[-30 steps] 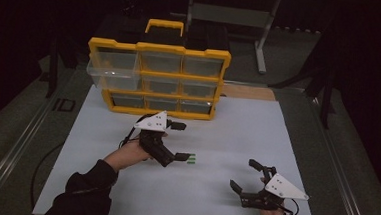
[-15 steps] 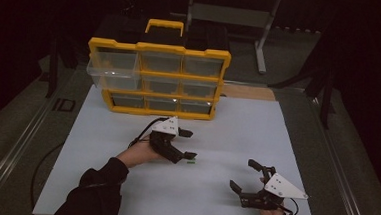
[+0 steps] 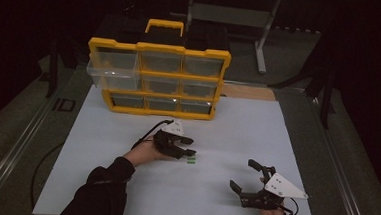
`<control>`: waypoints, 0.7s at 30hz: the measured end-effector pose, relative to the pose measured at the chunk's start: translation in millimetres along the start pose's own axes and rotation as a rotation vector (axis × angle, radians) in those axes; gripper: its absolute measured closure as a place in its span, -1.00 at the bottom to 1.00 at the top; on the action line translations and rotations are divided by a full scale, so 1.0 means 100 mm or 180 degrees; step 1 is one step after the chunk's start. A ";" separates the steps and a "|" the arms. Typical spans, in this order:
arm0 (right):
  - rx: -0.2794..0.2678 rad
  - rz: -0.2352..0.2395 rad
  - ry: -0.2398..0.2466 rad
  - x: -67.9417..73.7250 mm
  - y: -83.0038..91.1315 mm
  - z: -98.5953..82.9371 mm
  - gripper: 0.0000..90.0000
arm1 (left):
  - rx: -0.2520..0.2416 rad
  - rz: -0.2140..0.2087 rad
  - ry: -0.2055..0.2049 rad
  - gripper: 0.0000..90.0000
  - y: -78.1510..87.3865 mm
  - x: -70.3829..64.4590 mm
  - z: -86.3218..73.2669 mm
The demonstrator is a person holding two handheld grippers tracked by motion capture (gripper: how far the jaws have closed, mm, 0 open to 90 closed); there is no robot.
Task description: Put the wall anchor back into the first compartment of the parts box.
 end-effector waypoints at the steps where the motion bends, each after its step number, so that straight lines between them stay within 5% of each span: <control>1: 0.0001 0.0001 -0.0008 0.00 0.00 0.00 -0.82 | 0.0049 0.0020 -0.0012 0.14 -0.02 0.01 -0.02; 7: 0.0008 0.0005 -0.0022 0.00 0.00 0.00 -0.82 | 0.0274 0.0072 -0.0010 0.27 -0.12 0.06 -0.12; 21: 0.0018 0.0001 -0.0030 -0.01 0.00 -0.02 -0.82 | 0.0490 0.0096 -0.0078 0.66 -0.29 0.07 -0.19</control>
Point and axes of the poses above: each handheld gripper's, and its own axes: y roughly backward along the jaws, z roughly out of its top, x roughly to its left, the point moved 9 cm from there along -y, roughly forward along the jaws, and after that the axes turned 6 degrees about y, right-handed, at the moved point
